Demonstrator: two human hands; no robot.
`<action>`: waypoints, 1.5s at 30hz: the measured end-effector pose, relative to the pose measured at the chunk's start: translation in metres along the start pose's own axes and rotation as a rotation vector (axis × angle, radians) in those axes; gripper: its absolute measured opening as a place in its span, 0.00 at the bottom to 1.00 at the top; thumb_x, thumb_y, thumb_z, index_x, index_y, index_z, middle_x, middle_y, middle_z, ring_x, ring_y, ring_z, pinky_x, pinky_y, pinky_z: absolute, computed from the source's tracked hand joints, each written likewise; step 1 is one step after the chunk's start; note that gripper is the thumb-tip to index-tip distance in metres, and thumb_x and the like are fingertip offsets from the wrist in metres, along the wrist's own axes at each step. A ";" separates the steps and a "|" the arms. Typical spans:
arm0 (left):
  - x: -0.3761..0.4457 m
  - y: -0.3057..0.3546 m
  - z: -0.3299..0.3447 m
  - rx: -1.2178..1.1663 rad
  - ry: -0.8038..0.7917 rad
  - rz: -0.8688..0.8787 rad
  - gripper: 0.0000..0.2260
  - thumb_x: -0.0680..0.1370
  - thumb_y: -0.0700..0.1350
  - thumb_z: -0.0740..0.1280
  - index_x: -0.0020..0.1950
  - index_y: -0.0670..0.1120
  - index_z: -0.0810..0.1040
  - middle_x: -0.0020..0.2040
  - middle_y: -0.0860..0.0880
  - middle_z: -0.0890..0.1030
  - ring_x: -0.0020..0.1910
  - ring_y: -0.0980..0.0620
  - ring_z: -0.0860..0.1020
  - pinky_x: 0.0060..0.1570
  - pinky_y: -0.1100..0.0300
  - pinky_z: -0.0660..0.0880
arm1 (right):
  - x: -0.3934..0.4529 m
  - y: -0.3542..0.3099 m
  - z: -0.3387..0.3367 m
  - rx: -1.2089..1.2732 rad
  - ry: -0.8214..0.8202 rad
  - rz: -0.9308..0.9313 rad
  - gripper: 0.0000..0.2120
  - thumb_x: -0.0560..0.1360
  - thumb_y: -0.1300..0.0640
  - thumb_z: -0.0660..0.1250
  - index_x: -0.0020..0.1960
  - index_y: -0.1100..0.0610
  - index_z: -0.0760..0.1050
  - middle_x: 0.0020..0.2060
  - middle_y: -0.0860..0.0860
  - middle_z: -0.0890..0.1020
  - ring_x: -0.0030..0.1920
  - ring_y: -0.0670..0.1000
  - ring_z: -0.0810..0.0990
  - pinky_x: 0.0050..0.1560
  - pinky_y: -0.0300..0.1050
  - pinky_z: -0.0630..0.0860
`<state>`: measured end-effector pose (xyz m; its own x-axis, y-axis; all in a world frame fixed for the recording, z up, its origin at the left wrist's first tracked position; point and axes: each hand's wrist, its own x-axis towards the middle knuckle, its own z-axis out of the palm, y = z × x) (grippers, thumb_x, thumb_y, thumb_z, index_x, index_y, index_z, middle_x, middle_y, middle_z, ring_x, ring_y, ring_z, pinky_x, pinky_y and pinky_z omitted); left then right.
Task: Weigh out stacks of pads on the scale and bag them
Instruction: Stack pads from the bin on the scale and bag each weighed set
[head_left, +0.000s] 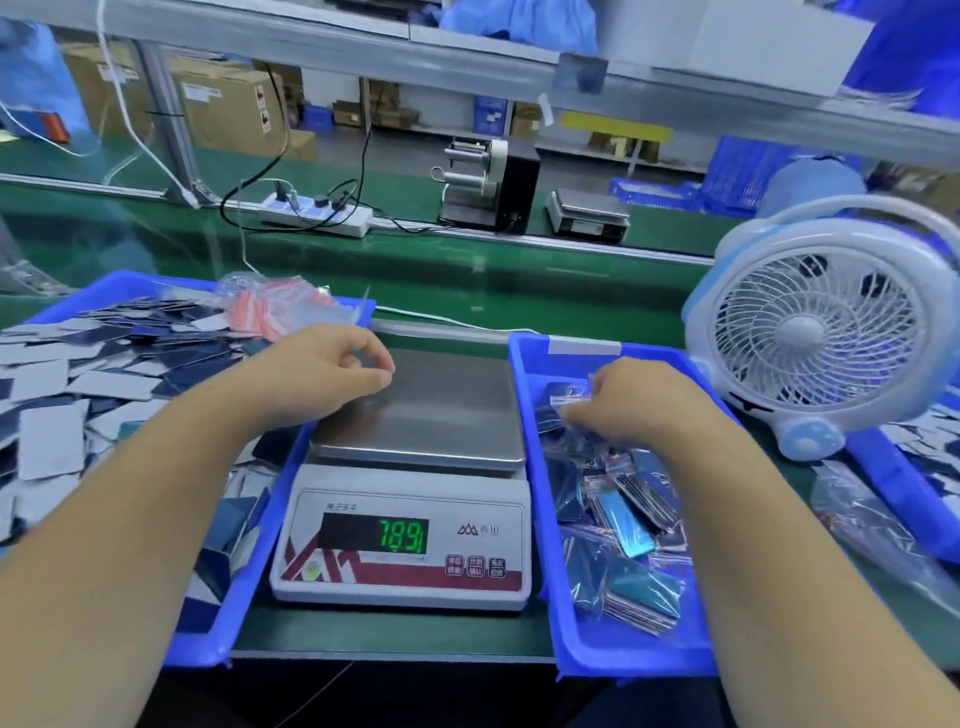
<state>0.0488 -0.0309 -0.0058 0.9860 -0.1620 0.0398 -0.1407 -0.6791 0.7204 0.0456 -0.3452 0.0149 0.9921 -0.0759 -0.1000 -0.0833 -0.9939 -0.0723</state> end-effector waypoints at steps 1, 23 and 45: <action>0.001 -0.002 0.000 -0.017 0.017 -0.006 0.04 0.78 0.51 0.69 0.45 0.60 0.81 0.26 0.56 0.73 0.23 0.60 0.68 0.31 0.59 0.63 | -0.001 0.000 -0.003 -0.001 0.046 0.007 0.14 0.71 0.43 0.65 0.37 0.53 0.75 0.33 0.49 0.79 0.34 0.50 0.76 0.33 0.43 0.72; -0.028 -0.013 -0.051 -0.286 0.191 -0.026 0.06 0.77 0.46 0.65 0.47 0.53 0.82 0.25 0.59 0.67 0.26 0.56 0.65 0.34 0.59 0.66 | -0.091 -0.200 0.035 0.198 -0.233 -1.183 0.21 0.71 0.54 0.68 0.63 0.42 0.76 0.57 0.42 0.70 0.50 0.34 0.71 0.51 0.32 0.70; -0.028 -0.021 -0.062 -0.538 0.365 0.060 0.07 0.78 0.40 0.65 0.45 0.50 0.81 0.23 0.60 0.70 0.23 0.58 0.64 0.27 0.65 0.63 | -0.053 -0.222 0.033 0.418 0.079 -0.923 0.04 0.73 0.55 0.72 0.47 0.49 0.80 0.34 0.42 0.79 0.36 0.43 0.74 0.38 0.39 0.67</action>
<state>0.0301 0.0328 0.0210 0.9582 0.1300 0.2549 -0.2251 -0.2078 0.9519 0.0084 -0.1181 0.0033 0.6875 0.6868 0.2357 0.7074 -0.5603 -0.4309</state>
